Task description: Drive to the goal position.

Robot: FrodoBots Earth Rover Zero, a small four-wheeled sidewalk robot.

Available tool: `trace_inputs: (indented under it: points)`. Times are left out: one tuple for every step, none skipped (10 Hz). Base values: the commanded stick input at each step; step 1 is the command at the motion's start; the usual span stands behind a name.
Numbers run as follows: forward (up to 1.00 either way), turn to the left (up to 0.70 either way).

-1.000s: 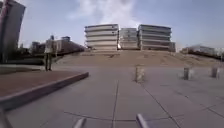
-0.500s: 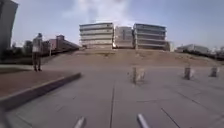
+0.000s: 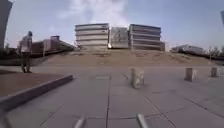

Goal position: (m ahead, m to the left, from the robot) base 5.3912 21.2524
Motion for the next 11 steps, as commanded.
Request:
trace_inputs:
  points:
    - [0.7, -0.14]
    - [0.7, -0.01]
    - [0.7, 0.0]
    - [0.7, 0.0]
    - [0.7, 0.0]
    - [0.7, 0.0]
    - [0.7, 0.0]
    - [0.7, 0.0]
    - [0.7, 0.0]
    - [0.7, 0.0]
    - [0.7, 0.0]
